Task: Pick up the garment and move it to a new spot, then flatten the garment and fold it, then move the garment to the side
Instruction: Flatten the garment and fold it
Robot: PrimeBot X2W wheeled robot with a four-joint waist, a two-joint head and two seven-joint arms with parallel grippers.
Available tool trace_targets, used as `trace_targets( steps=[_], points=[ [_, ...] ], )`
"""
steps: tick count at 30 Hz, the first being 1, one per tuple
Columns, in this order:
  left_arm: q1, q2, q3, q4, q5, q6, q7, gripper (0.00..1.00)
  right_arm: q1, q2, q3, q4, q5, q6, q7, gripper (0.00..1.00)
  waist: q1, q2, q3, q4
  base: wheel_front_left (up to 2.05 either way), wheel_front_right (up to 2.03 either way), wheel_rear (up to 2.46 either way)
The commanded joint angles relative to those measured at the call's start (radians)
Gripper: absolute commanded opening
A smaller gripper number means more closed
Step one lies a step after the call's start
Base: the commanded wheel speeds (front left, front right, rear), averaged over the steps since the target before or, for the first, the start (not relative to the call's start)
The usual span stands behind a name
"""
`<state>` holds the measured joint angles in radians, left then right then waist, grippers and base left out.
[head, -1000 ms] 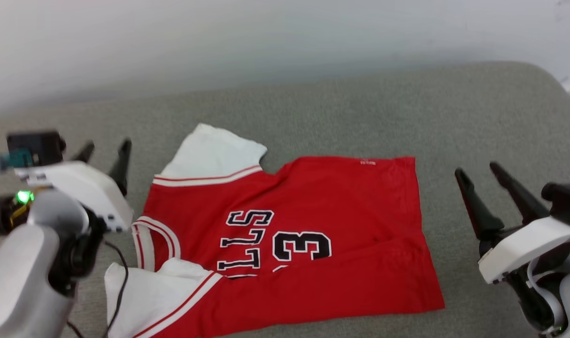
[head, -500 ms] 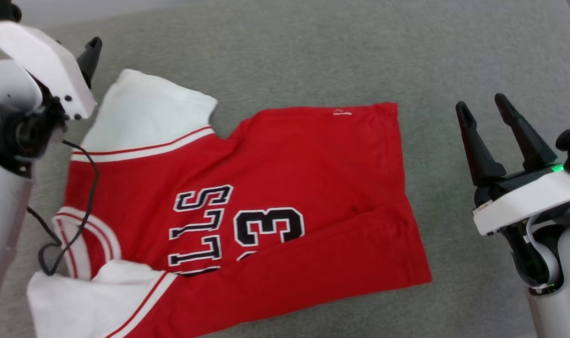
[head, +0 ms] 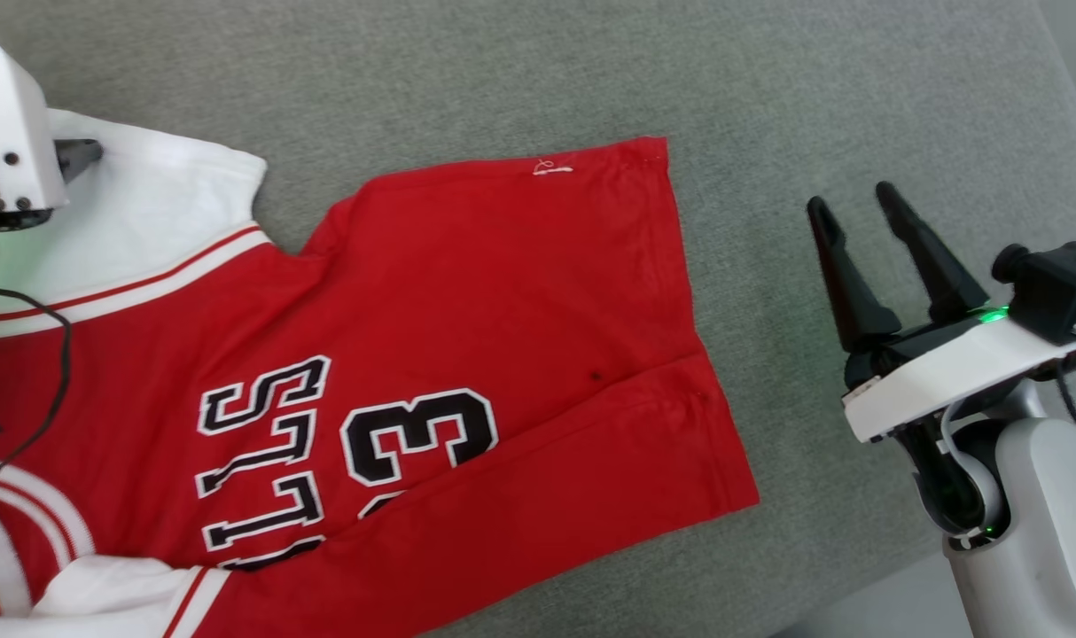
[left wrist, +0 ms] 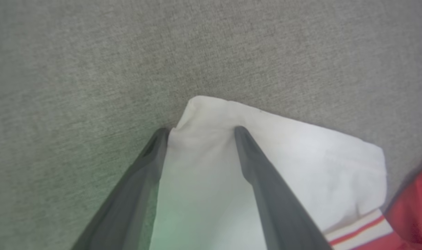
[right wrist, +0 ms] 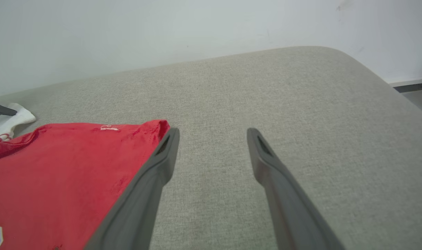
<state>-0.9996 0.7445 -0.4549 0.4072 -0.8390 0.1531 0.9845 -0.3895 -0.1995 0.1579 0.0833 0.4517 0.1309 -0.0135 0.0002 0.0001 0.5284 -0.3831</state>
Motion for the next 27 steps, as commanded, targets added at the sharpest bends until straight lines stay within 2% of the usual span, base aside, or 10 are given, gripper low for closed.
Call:
trace_targets(
  steps=[1,2,3,8,11,15,20,27],
  points=[
    [0.045,-0.008,-0.02,0.02,-0.013,0.017,0.041,0.74,-0.02,-0.002,0.01,0.015,0.009,0.0,-0.001,1.0,-0.0002,-0.0001,0.028,-0.031,0.0,0.0,0.0],
    [0.062,-0.013,-0.021,0.021,-0.019,0.025,0.045,0.4,-0.025,-0.006,0.015,0.02,0.013,0.0,-0.004,1.0,-0.0002,-0.0001,0.03,-0.034,0.0,0.0,0.0],
    [0.076,-0.017,-0.02,0.022,-0.028,0.029,0.049,0.0,-0.03,-0.011,0.019,0.024,0.018,0.0,-0.002,1.0,-0.0002,-0.0001,0.032,-0.036,0.0,0.0,0.0],
    [0.124,-0.028,-0.024,0.017,-0.04,0.039,0.045,0.0,-0.062,-0.043,0.038,0.029,0.064,0.0,0.036,1.0,-0.0002,-0.0001,0.032,-0.034,0.0,0.0,0.0],
    [0.116,-0.034,-0.021,0.007,-0.037,0.033,0.023,0.0,-0.104,-0.075,0.06,0.04,0.119,0.0,0.104,1.0,-0.0002,-0.0001,0.028,-0.018,0.0,0.0,0.0],
    [0.063,-0.053,-0.019,-0.011,-0.025,0.013,-0.019,0.0,-0.204,-0.137,0.1,0.085,0.197,0.0,0.267,1.0,-0.0002,-0.0001,0.022,0.021,0.0,0.0,0.0],
    [-0.006,-0.081,0.007,-0.05,-0.037,-0.015,-0.073,0.0,-0.349,-0.189,0.199,0.165,0.268,0.0,0.482,1.0,-0.0002,-0.0001,0.02,0.078,0.0,0.0,0.0],
    [-0.058,-0.109,-0.005,-0.123,-0.023,-0.047,-0.107,0.0,-0.481,-0.188,0.263,0.296,0.328,0.0,0.67,1.0,-0.0002,-0.0001,0.045,0.15,0.0,0.0,0.0]
  ],
)
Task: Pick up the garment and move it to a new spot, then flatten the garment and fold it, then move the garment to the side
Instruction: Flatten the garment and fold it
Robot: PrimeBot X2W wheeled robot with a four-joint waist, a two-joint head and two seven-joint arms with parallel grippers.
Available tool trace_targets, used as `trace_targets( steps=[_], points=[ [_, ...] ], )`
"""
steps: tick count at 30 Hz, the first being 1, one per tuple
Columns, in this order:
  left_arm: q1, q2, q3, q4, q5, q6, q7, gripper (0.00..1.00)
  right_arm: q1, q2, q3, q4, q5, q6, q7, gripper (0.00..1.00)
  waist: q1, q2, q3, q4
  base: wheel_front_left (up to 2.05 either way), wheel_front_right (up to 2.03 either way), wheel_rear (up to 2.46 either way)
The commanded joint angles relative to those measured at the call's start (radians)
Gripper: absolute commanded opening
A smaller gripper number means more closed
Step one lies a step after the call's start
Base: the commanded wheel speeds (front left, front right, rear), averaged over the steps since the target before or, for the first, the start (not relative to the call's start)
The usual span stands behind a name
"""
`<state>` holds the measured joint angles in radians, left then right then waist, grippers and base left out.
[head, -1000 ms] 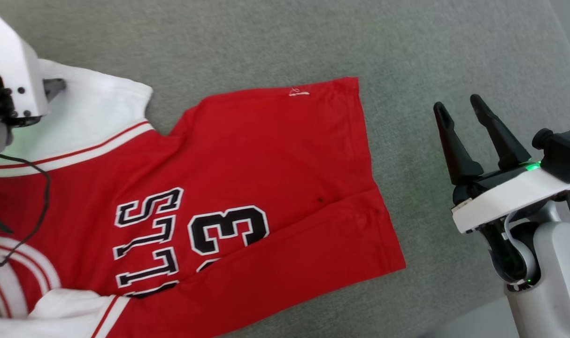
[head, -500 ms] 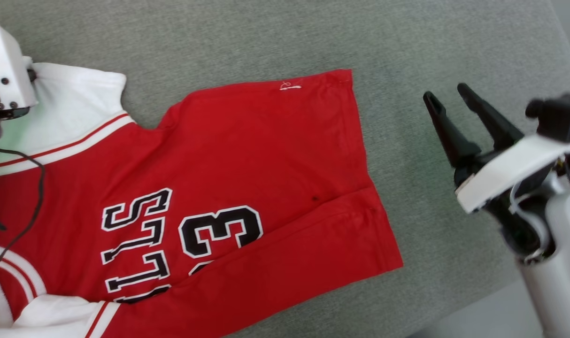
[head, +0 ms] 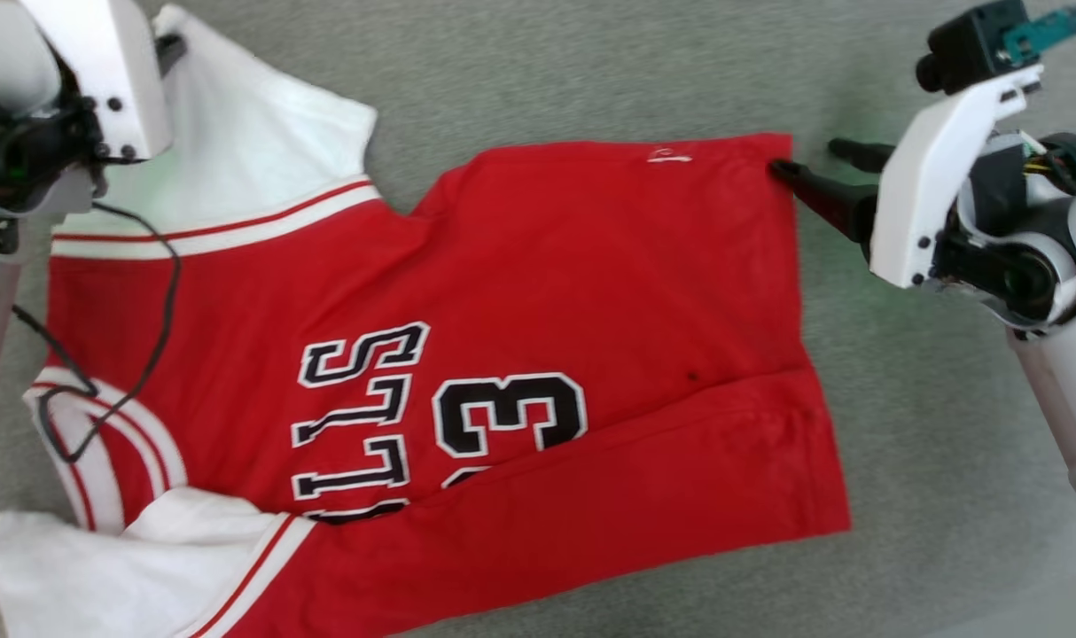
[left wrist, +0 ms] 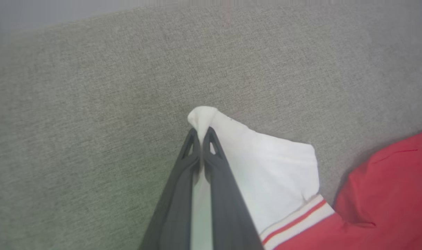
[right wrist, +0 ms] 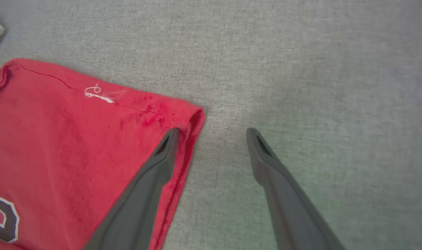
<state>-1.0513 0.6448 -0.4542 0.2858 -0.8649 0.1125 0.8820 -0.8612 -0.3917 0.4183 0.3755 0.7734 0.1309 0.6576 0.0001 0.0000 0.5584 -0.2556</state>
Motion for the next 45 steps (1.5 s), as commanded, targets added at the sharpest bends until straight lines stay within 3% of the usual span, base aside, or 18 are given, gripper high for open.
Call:
trace_targets(
  steps=[1,6,7,8,9,10,21,31,38,45],
  points=[
    [-0.011,-0.015,-0.009,-0.015,0.004,-0.008,-0.007,0.0,-0.021,0.01,0.009,0.027,0.018,-0.001,0.025,1.0,-0.0001,0.0,0.019,0.033,0.0,0.0,0.0],
    [-0.019,-0.015,-0.011,-0.057,0.011,-0.016,-0.025,0.0,-0.043,0.034,0.058,0.125,0.035,-0.001,0.126,1.0,-0.0001,0.0,0.037,0.059,0.0,0.0,0.0],
    [-0.017,-0.015,-0.011,-0.063,0.012,-0.017,-0.029,0.0,-0.041,0.04,0.06,0.148,0.041,-0.001,0.145,0.92,-0.0001,0.0,0.039,0.063,0.0,0.0,0.0],
    [-0.012,-0.015,-0.012,-0.066,0.013,-0.019,-0.032,0.0,-0.042,0.042,0.064,0.166,0.037,-0.001,0.16,0.4,-0.0001,0.0,0.039,0.066,0.0,0.0,0.0],
    [-0.006,-0.017,-0.012,-0.07,0.012,-0.02,-0.036,0.0,-0.045,0.043,0.068,0.177,0.034,-0.001,0.166,0.05,-0.0001,0.0,0.038,0.07,0.0,0.0,0.0],
    [-0.001,-0.018,-0.011,-0.073,0.009,-0.021,-0.041,0.0,-0.049,0.045,0.067,0.184,0.035,-0.001,0.17,0.0,-0.0001,0.0,0.038,0.073,0.0,0.0,0.0],
    [0.127,-0.013,0.051,-0.093,-0.027,-0.031,-0.199,0.0,-0.079,-0.04,0.029,0.097,-0.008,-0.001,0.073,0.0,-0.0001,0.0,-0.081,0.117,0.0,0.0,0.0],
    [0.512,-0.003,0.171,-0.179,-0.13,-0.013,-0.404,0.0,0.167,-0.1,-0.06,-0.014,-0.035,-0.001,0.019,0.0,-0.0001,0.0,-0.284,0.191,0.0,0.0,0.0],
    [0.837,-0.027,0.205,-0.238,-0.198,0.008,-0.484,0.0,0.409,-0.077,-0.15,-0.062,-0.053,-0.001,-0.017,0.0,-0.0001,0.0,-0.366,0.223,0.0,0.0,0.0],
    [1.008,-0.092,0.19,-0.193,-0.254,-0.004,-0.523,0.0,0.586,-0.011,-0.225,-0.049,-0.08,-0.001,-0.066,0.0,-0.0001,0.0,-0.384,0.227,0.0,0.0,0.0]
  ],
)
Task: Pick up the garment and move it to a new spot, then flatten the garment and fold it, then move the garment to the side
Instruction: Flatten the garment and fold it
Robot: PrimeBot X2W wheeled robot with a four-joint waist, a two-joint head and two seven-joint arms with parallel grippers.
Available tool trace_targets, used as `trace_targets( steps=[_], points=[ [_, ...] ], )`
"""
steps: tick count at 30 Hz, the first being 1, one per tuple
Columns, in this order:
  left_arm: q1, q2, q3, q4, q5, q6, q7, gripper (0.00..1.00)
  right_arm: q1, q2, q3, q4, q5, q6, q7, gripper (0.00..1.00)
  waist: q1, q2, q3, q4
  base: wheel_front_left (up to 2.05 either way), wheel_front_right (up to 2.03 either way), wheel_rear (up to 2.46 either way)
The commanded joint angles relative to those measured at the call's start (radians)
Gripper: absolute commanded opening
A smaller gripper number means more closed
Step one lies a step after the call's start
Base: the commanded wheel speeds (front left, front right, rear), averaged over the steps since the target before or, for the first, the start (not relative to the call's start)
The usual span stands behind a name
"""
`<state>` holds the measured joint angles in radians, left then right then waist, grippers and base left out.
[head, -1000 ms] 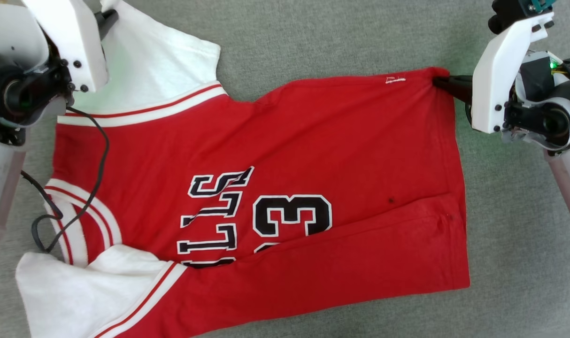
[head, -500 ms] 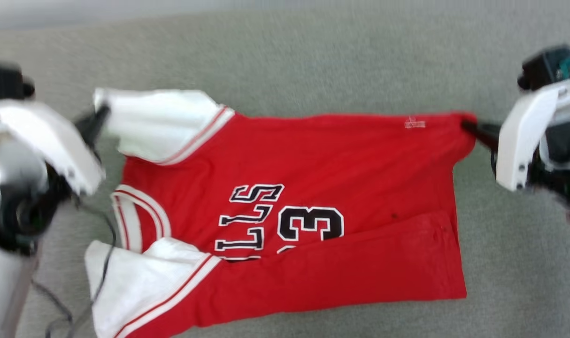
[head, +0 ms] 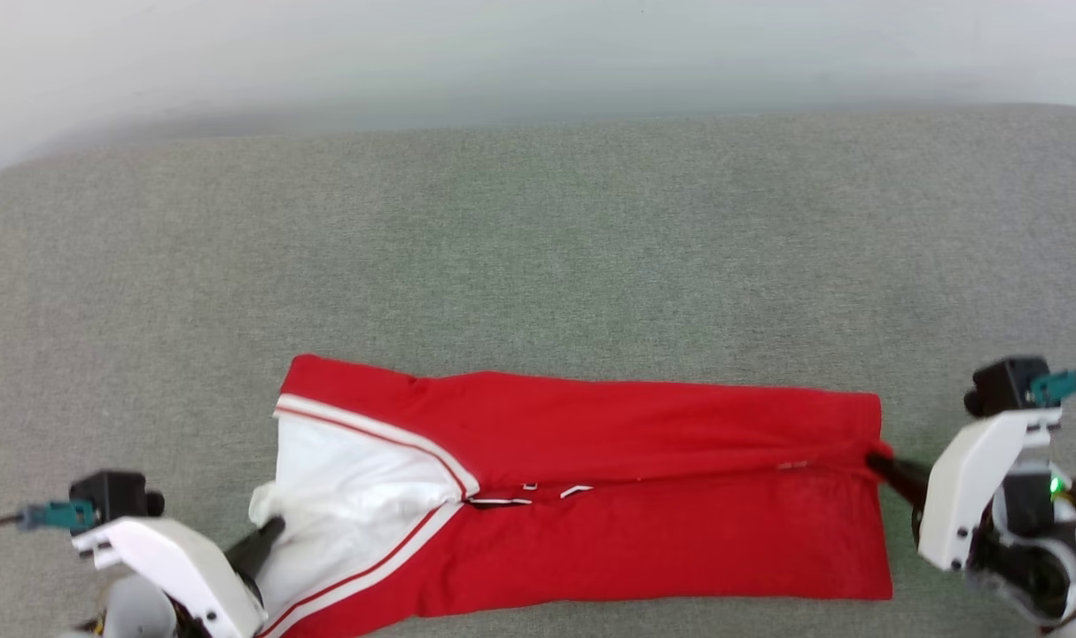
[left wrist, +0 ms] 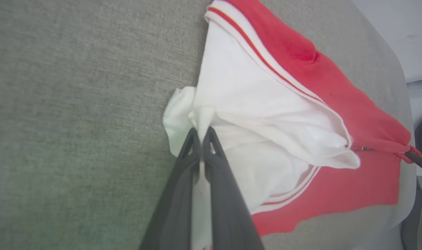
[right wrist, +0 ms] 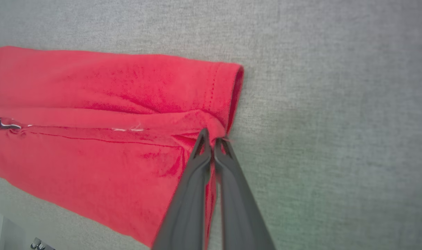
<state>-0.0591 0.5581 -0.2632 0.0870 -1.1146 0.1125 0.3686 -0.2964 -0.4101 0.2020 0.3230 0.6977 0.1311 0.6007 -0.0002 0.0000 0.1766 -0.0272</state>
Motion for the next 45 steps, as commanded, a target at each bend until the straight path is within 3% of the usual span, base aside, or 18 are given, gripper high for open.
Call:
trace_targets(
  steps=[1,2,3,9,13,18,23,30,38,45],
  points=[
    [0.027,-0.011,0.0,0.017,-0.002,-0.003,-0.019,0.13,0.039,0.018,-0.018,0.013,-0.008,-0.001,-0.015,0.31,0.0002,0.0,-0.005,-0.004,0.0,0.0,0.0],
    [0.038,-0.019,-0.005,0.025,-0.003,-0.003,-0.023,0.53,0.055,0.024,-0.02,0.018,-0.017,-0.001,-0.021,0.97,0.0002,0.0,-0.007,-0.007,0.0,0.0,0.0],
    [0.048,-0.026,-0.009,0.029,-0.003,-0.007,-0.031,1.0,0.064,0.032,-0.021,0.017,-0.02,-0.001,-0.029,1.0,0.0002,0.0,-0.009,-0.009,0.0,0.0,0.0],
    [0.076,-0.047,0.012,0.034,0.068,0.017,-0.168,1.0,0.125,0.042,-0.055,-0.032,-0.034,-0.001,-0.099,1.0,0.0002,0.0,-0.043,-0.027,0.0,0.0,0.0],
    [0.078,-0.054,0.019,-0.006,0.158,0.063,-0.287,1.0,0.167,0.025,-0.112,-0.122,-0.049,-0.001,-0.104,1.0,0.0002,0.0,-0.078,-0.033,0.0,0.0,0.0],
    [0.051,-0.092,-0.013,-0.061,0.27,0.094,-0.42,1.0,0.192,0.013,-0.214,-0.224,-0.076,-0.001,-0.03,1.0,0.0002,0.0,-0.116,-0.029,0.0,0.0,0.0],
    [0.009,-0.126,-0.06,-0.108,0.383,0.109,-0.537,1.0,0.176,0.023,-0.298,-0.267,-0.093,-0.001,0.113,1.0,0.0002,0.0,-0.122,0.004,0.0,0.0,0.0],
    [-0.051,-0.153,-0.092,-0.134,0.516,0.103,-0.62,1.0,0.144,0.061,-0.341,-0.235,-0.12,-0.001,0.302,1.0,0.0002,0.0,-0.079,0.086,0.0,0.0,0.0],
    [-0.096,-0.197,-0.096,-0.145,0.593,0.094,-0.633,1.0,0.12,0.144,-0.399,-0.133,-0.157,-0.001,0.39,1.0,0.0002,0.0,0.006,0.182,0.0,0.0,0.0],
    [-0.103,-0.228,-0.097,-0.138,0.611,0.075,-0.635,1.0,0.142,0.226,-0.404,-0.016,-0.149,-0.001,0.447,1.0,0.0002,0.0,0.026,0.216,0.0,0.0,0.0]
  ],
)
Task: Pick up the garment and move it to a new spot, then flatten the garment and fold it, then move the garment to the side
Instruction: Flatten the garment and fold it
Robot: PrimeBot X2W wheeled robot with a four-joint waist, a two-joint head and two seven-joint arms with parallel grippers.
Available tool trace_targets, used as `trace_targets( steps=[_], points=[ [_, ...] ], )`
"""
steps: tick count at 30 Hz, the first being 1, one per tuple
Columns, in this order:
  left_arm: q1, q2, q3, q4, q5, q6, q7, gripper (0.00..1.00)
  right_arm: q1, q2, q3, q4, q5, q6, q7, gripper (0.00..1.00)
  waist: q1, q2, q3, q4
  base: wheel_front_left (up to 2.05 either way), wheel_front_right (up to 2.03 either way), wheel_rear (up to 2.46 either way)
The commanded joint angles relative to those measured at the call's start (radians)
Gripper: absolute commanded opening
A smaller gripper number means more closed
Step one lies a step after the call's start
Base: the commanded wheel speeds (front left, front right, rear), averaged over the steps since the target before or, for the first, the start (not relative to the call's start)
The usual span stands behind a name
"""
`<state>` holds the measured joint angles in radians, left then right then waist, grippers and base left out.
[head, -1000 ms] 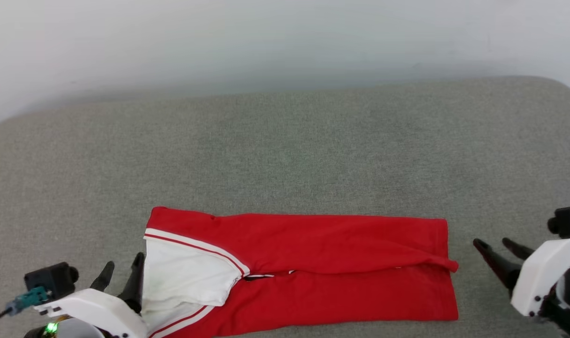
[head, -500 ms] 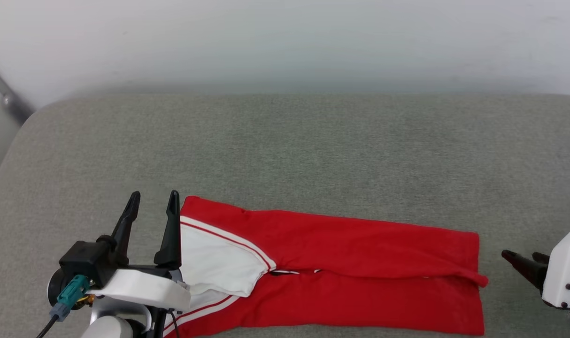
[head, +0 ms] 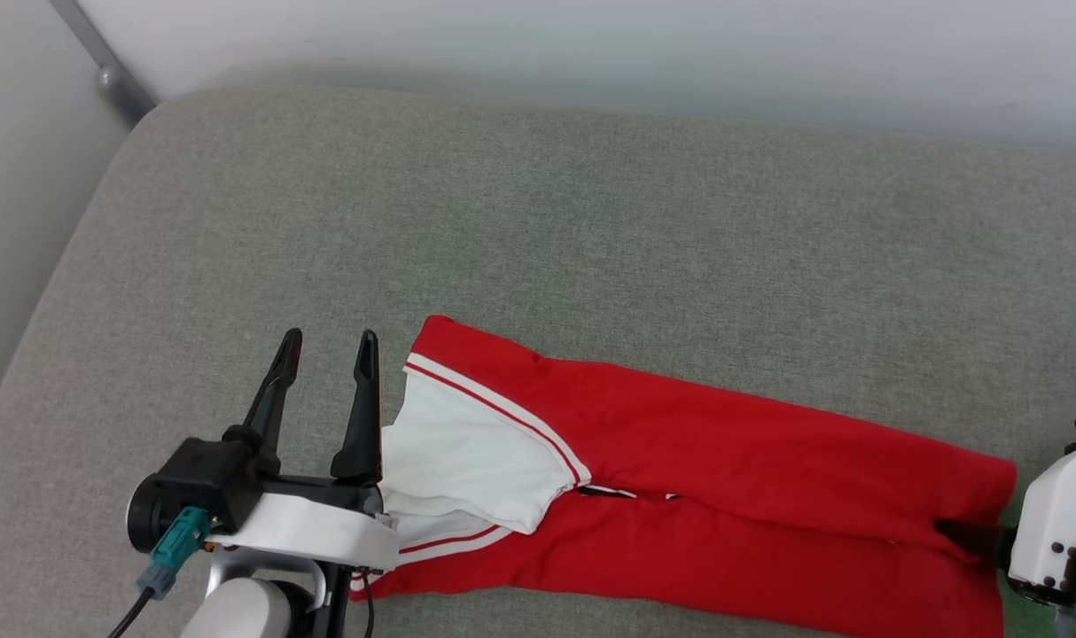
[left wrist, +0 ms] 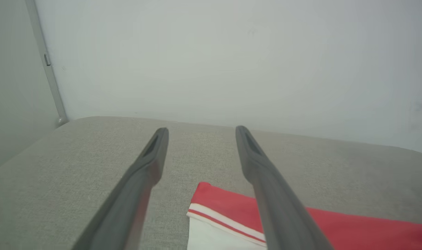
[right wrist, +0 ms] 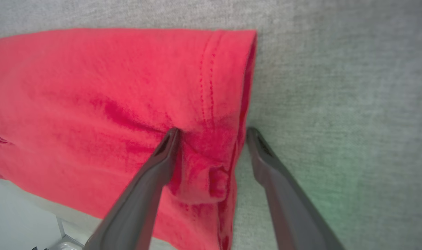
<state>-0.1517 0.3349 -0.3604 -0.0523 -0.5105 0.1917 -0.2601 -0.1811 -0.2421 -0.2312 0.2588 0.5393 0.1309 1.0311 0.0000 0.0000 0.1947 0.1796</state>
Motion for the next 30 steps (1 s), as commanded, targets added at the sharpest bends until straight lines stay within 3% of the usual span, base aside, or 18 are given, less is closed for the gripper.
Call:
trace_targets(
  steps=[1,2,3,9,19,26,30],
  points=[
    [-0.008,-0.004,-0.001,0.004,0.015,-0.003,-0.007,1.0,0.032,0.073,0.035,0.059,0.01,0.0,0.028,0.65,0.0,0.0,0.007,0.009,0.0,0.0,0.0],
    [-0.006,-0.006,-0.002,0.004,0.018,-0.003,-0.007,1.0,0.035,0.083,0.037,0.063,0.008,0.0,0.034,0.25,0.0,0.0,0.006,0.009,0.0,0.0,0.0],
    [0.003,-0.022,0.003,0.005,0.005,-0.008,-0.007,1.0,0.029,0.091,0.038,0.062,0.013,0.001,0.04,0.0,0.0,0.0,-0.001,0.004,0.0,0.0,0.0],
    [0.019,-0.003,0.011,0.029,0.02,-0.017,-0.006,1.0,-0.003,0.048,0.035,0.005,0.012,0.001,0.02,0.0,0.0,0.0,-0.043,-0.023,0.0,0.0,0.0],
    [0.092,0.043,0.018,0.03,0.048,0.028,0.011,1.0,-0.019,-0.039,0.054,-0.09,0.002,0.0,0.027,0.0,0.0,0.0,-0.143,-0.108,0.0,0.0,0.0],
    [0.13,0.048,0.012,-0.003,0.043,0.047,0.028,1.0,-0.017,-0.091,-0.105,-0.14,-0.049,0.0,0.105,0.0,0.0,0.0,-0.175,-0.15,0.0,0.0,0.0],
    [0.133,0.049,0.007,-0.01,0.045,0.049,0.031,1.0,-0.048,-0.088,-0.205,-0.149,-0.067,0.0,0.151,0.0,0.0,0.0,-0.173,-0.162,0.0,0.0,0.0]
  ],
)
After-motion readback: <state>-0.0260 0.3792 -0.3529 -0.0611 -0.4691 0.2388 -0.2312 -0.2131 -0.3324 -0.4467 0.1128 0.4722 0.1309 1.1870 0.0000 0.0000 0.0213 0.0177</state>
